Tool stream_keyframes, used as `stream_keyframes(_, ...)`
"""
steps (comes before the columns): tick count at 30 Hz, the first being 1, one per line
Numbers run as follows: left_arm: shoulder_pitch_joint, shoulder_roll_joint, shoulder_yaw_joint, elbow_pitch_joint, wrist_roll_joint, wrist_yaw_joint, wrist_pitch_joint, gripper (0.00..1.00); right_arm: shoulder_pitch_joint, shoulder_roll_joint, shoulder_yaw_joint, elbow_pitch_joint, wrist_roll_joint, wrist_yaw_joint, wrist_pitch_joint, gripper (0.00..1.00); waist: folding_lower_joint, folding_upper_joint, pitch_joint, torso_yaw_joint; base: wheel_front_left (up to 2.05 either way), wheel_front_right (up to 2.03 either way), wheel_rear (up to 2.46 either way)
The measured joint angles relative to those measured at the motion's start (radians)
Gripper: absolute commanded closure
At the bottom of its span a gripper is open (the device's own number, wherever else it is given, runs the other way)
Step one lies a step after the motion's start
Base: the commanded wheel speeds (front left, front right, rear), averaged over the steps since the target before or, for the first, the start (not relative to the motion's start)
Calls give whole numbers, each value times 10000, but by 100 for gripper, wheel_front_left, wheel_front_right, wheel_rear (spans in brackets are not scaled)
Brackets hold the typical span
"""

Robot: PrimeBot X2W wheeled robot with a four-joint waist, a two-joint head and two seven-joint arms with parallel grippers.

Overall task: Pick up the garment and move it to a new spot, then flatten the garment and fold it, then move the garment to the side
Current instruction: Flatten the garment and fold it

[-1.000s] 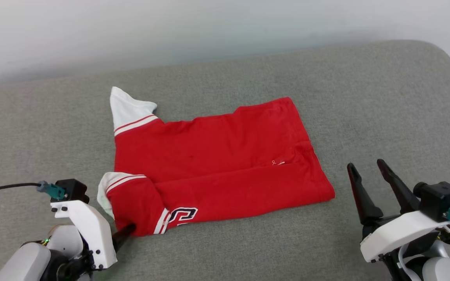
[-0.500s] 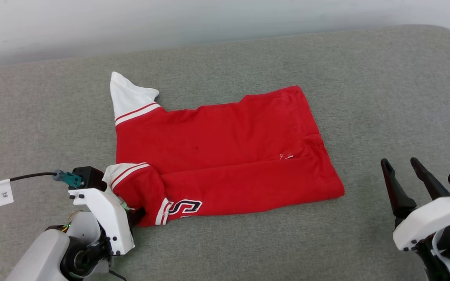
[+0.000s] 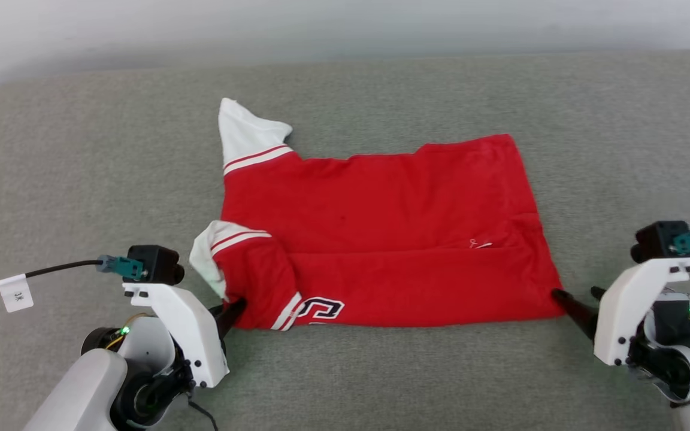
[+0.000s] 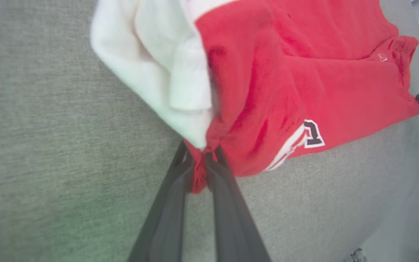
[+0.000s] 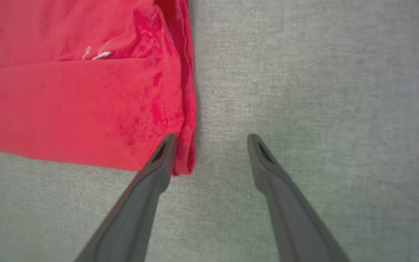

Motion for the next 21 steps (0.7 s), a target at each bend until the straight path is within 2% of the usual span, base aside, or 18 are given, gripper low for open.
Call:
stream_keyframes(8, -159, -82, -163, -593, 171, 86, -4, 100, -906, -46, 424, 1273, 209, 0, 813, 0, -1, 0, 363, 632, 0, 0, 0)
stream_keyframes(9, -165, -113, -188, -591, 176, 86, -12, 100, -981, -54, 453, 1421, 255, -2, 861, 51, -1, 0, 393, 681, 0, 0, 0)
stream_keyframes(11, -165, -130, -221, -560, 180, 86, -13, 100, -1115, -79, 522, 1661, 395, -4, 886, 100, -1, 0, 441, 734, 0, 0, 0)
stream_keyframes(21, 75, -54, -150, -476, 165, 109, -236, 100, -1205, -190, 1068, 1756, 867, -2, 493, 100, 0, 0, 129, 561, 0, 0, 0)
